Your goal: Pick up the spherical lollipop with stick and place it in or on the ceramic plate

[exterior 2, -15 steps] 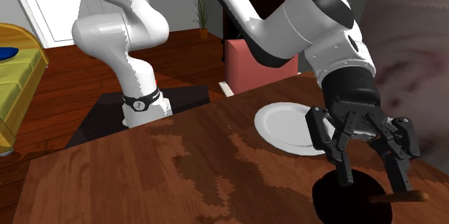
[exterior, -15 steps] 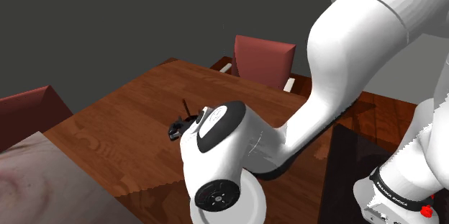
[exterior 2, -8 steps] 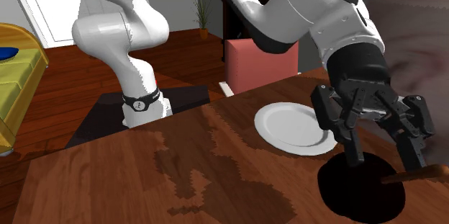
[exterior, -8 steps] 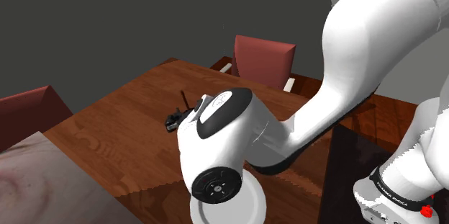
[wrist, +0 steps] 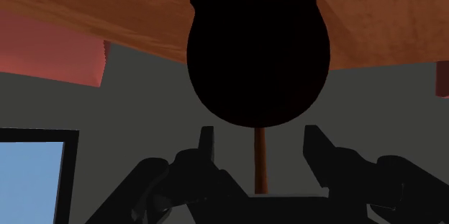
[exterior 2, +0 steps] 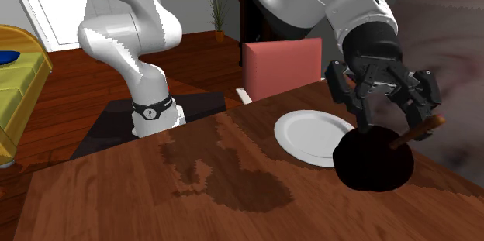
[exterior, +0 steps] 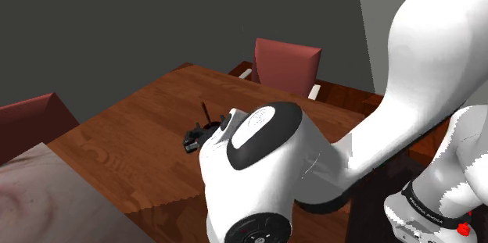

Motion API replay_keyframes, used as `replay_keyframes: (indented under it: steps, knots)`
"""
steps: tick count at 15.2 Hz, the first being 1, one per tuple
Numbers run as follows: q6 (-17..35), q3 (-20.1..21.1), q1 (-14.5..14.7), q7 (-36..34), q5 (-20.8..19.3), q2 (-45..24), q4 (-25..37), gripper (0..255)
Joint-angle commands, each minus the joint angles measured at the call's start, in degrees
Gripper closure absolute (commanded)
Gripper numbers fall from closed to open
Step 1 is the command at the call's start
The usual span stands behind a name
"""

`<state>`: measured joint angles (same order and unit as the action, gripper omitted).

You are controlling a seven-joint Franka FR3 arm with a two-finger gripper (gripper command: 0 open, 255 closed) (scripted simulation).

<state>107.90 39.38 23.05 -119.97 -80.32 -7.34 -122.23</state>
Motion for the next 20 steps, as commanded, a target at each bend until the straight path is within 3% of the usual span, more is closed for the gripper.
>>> replay_keyframes:
  steps: [1, 13, 20]
  knots:
    - [-1.78, 1.51, 1.39, -0.45, 2.49, 1.70, -1.27, 255]
    - [-15.04, 11.09, 10.96, -3.97, 15.81, 6.28, -3.10, 255]
    - [-15.83, 11.11, 11.65, -8.98, 12.98, 1.40, -4.22, 255]
